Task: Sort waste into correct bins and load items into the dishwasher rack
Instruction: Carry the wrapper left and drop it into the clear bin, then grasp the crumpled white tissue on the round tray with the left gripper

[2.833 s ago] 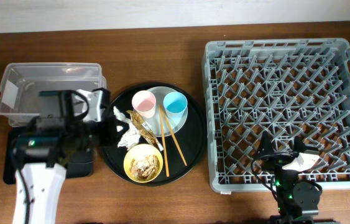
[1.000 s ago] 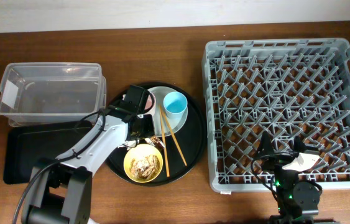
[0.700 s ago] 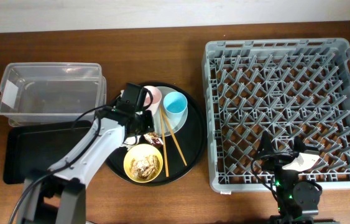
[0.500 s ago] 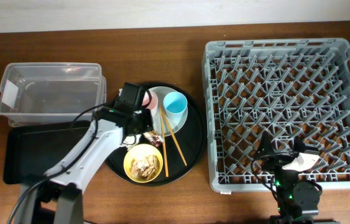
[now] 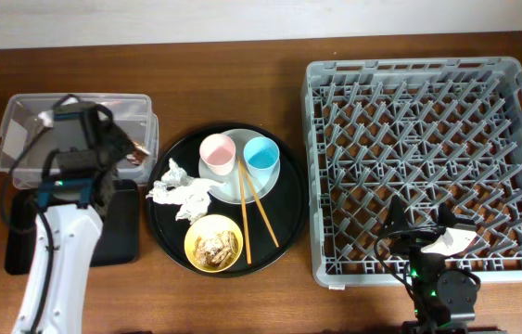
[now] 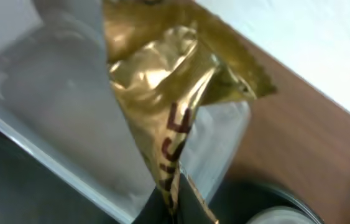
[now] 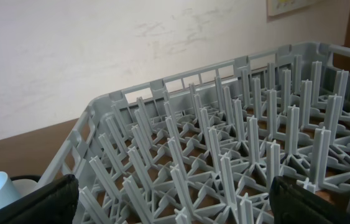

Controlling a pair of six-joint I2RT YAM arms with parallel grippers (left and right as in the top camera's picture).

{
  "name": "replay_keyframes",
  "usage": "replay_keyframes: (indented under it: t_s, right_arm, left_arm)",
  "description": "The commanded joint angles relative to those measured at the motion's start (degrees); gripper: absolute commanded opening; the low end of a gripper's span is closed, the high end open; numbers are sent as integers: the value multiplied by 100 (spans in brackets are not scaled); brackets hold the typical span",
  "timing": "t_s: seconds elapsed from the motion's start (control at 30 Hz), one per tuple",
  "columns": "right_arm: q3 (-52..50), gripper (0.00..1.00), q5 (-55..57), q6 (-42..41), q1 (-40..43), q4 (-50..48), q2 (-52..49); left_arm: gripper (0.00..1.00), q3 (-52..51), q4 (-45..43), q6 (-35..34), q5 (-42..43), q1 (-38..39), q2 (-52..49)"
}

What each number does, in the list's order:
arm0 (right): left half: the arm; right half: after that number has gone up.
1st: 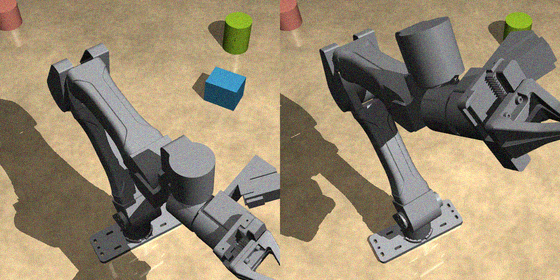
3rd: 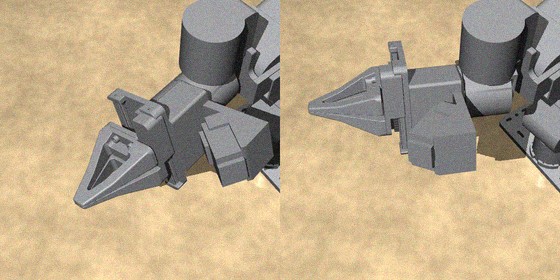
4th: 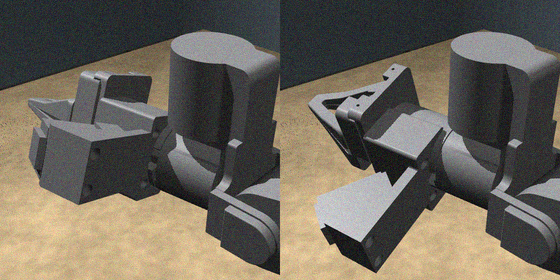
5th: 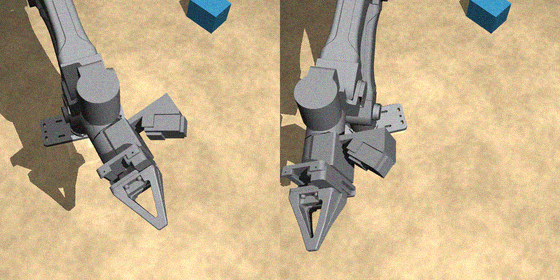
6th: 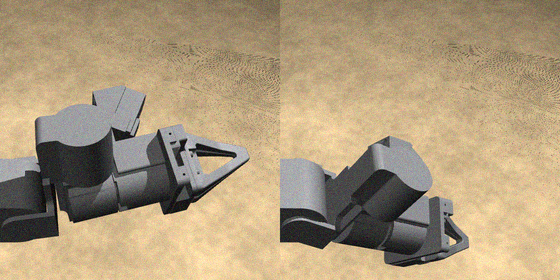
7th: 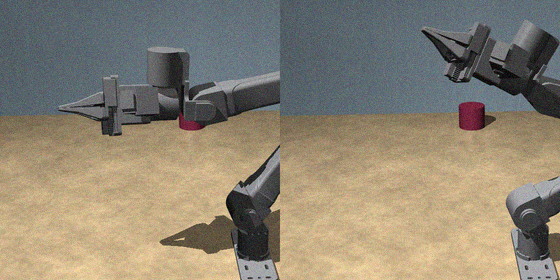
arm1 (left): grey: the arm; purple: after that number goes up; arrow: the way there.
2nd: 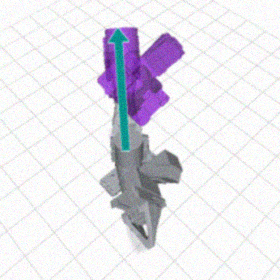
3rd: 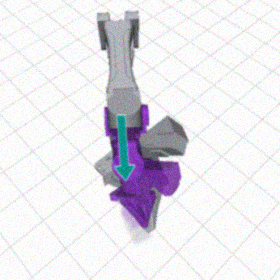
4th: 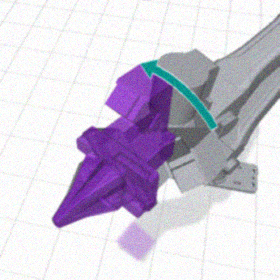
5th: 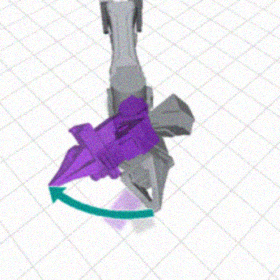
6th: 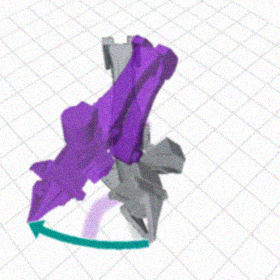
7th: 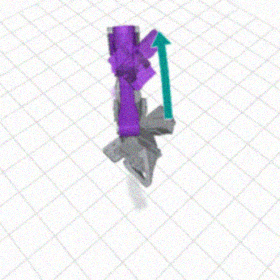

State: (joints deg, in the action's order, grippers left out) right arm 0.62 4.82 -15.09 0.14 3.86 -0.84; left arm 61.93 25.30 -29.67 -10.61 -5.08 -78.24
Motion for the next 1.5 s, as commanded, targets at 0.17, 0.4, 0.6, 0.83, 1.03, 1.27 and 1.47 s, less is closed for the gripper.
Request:
replay_keyframes:
  t_s: [0.17,0.4,0.6,0.83,1.03,1.27,1.47]
  right_arm:
    - [-31,98,11,-39,26,37,37]
    - [-31,98,11,-39,24,37,37]
    - [-31,98,11,-39,26,37,37]
    - [-31,98,11,-39,26,37,37]
    - [-31,98,11,-39,26,37,37]
    - [-31,98,11,-39,26,39,37]
    - [-31,98,11,-39,26,37,37]
  left_arm:
    - [99,52,-1099,-48,-184,-800,-1226]
    - [94,76,-564,149,1445,-896,-428]
    - [73,76,1493,848,2739,-509,568]
    - [79,59,3005,1652,1821,756,420]
    - [81,4,2750,1655,640,1727,-153]
    - [86,4,2297,2166,372,1897,-1067]
    - [86,4,1781,3062,573,1897,-1700]
